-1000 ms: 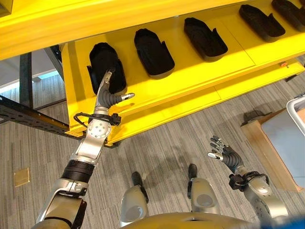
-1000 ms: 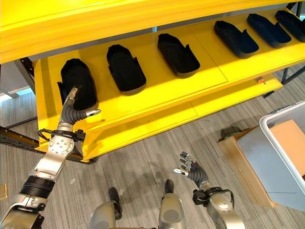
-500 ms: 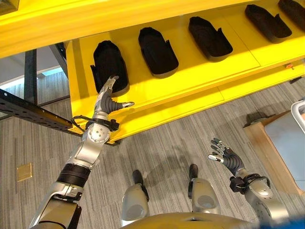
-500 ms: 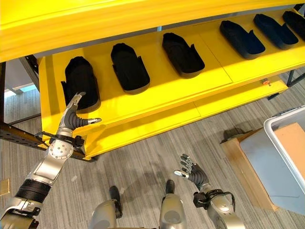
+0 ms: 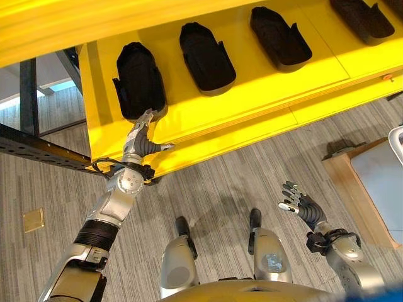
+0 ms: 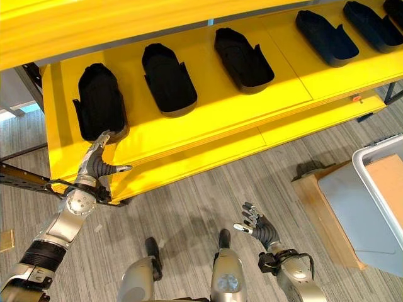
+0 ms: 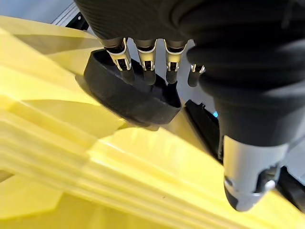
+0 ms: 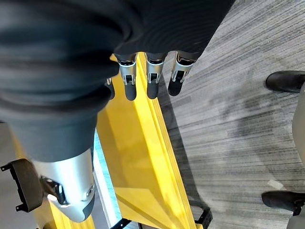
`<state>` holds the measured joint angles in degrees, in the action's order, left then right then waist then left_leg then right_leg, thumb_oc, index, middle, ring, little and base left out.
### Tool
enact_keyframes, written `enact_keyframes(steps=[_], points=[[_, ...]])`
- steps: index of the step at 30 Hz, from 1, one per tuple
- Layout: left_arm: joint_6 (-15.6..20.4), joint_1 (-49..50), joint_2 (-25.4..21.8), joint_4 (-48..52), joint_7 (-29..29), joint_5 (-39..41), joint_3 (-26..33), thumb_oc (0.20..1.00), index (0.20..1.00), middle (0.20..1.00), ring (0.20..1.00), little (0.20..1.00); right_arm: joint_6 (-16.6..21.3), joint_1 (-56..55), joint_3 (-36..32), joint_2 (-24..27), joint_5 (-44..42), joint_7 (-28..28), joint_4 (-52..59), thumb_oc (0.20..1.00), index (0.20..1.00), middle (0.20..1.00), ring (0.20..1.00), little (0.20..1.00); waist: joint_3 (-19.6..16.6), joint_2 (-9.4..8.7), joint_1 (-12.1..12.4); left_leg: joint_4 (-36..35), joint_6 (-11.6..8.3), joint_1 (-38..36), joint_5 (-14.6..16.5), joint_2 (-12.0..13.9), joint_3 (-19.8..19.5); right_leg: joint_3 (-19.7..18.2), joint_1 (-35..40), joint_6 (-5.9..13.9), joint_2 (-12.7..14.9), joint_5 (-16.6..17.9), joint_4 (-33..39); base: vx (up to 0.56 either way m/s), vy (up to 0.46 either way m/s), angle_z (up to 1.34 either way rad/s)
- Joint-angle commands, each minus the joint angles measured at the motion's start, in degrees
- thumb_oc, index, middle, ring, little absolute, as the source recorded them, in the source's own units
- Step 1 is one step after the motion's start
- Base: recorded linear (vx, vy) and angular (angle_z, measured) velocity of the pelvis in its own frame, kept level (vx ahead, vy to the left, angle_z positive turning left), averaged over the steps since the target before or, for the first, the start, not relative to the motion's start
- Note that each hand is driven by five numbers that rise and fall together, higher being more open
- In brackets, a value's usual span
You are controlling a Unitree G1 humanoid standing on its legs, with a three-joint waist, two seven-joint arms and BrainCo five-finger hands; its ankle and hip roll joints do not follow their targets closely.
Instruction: Move parts from the plastic box to the shelf.
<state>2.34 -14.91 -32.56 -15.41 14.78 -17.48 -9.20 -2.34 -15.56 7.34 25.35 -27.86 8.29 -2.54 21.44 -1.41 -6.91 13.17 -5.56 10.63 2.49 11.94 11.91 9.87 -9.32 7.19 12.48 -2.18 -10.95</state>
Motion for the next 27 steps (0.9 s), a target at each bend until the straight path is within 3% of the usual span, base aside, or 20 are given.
enact_keyframes(steps=[1,27], points=[[0.53,-0.92,-3.33,-1.91,-0.30,-1.35,-0.23,1.000,1.000,1.000,1.000,1.000,2.10,-1.99,-1.29,1.31,0.03,-0.17,6.64,1.000,1.000,1.000,1.000,1.000,-1.57,-1.40,-0.15,4.74,-1.95,2.65,0.04,4.05,-2.25,-0.63,0.77,3.00,3.99,-3.98,-4.61,0.00,0.000,0.00],[-1.99,-7.09,-3.43,-13.45,-0.83,-2.64,-3.99,1.000,1.000,1.000,1.000,1.000,2.10,-2.90,-0.68,2.35,0.09,0.32,7.92,1.000,1.000,1.000,1.000,1.000,0.23,-1.67,-1.36,6.46,-1.88,4.08,0.36,4.01,-1.81,-1.66,-1.46,2.90,4.14,-4.13,-6.57,0.00,0.000,-0.01]])
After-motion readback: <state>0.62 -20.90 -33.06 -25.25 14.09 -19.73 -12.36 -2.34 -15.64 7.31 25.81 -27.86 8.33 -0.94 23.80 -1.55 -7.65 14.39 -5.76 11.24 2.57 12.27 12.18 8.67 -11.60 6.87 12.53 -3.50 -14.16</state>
